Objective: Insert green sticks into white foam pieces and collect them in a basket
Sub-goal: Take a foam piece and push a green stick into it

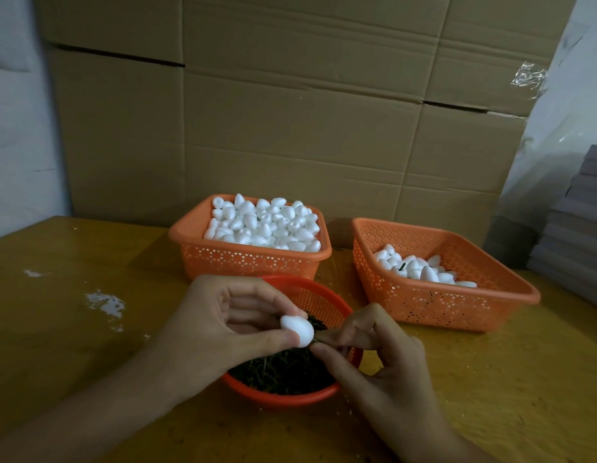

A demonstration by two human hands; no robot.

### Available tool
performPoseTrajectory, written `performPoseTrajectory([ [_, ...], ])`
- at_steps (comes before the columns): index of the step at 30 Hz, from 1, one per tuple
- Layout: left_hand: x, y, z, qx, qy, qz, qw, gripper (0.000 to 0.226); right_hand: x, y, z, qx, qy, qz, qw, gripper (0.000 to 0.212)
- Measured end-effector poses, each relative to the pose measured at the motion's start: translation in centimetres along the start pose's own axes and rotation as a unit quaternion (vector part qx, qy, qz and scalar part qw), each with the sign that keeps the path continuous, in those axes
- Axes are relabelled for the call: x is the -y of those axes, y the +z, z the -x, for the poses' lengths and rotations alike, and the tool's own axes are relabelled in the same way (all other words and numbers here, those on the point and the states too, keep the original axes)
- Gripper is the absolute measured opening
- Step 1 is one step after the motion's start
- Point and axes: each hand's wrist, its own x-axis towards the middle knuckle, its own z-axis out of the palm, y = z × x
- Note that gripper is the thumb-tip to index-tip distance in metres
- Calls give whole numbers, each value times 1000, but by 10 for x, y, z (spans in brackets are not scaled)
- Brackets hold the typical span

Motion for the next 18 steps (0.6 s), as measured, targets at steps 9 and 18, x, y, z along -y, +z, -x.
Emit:
performPoseTrajectory([
  [9, 4, 7, 5, -4, 54, -12, 998, 30, 2, -2, -1, 24, -11, -4, 1000, 28],
  [18, 5, 3, 3, 27, 85, -27, 996, 24, 3, -3, 0, 40, -5, -15, 999, 28],
])
